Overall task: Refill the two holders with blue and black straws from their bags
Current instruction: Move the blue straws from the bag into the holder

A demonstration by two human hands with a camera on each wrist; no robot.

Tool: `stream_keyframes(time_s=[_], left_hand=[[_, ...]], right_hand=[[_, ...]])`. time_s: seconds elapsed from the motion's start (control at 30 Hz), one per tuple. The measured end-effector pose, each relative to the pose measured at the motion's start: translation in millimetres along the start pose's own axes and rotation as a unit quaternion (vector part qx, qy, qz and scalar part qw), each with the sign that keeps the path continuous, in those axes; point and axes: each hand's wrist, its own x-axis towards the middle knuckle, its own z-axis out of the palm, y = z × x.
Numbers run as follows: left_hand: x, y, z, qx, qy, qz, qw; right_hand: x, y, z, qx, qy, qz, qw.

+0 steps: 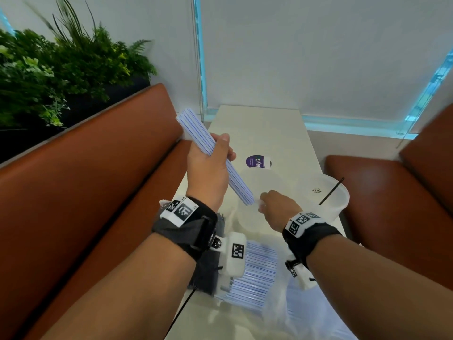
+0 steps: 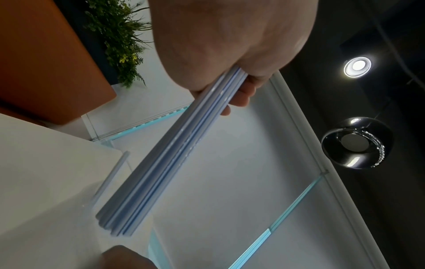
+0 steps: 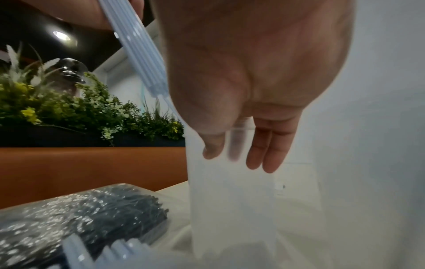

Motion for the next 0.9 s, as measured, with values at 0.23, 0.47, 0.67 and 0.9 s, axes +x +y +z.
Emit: stream_keyframes(time_s=[0.23,0.47,0.67,0.9], left_hand=[[-2.8,-28.4,14.1,0.018,0.052,-0.005,0.998],[-15.2,-73.0,8.9,0.194,-0.048,-0.102,0.975],[-8.0,-69.3,1.1,0.209,-0.1,-0.152,0.961],[2.7,-54.0,0.2,0.305,-0.17,-0.103,0.931]], right_hand=[[-22.8,-26.0,17.8,-0.038,0.036,-0.078,0.996],[-42.4,-37.9,27.9,-0.025,0.053,-0.097,0.994],[-46.0,-35.8,21.9,-0.007,0.045,-0.108,0.993],[-63.9,-34.7,8.5,0.042,0.084,-0.088,0.992]])
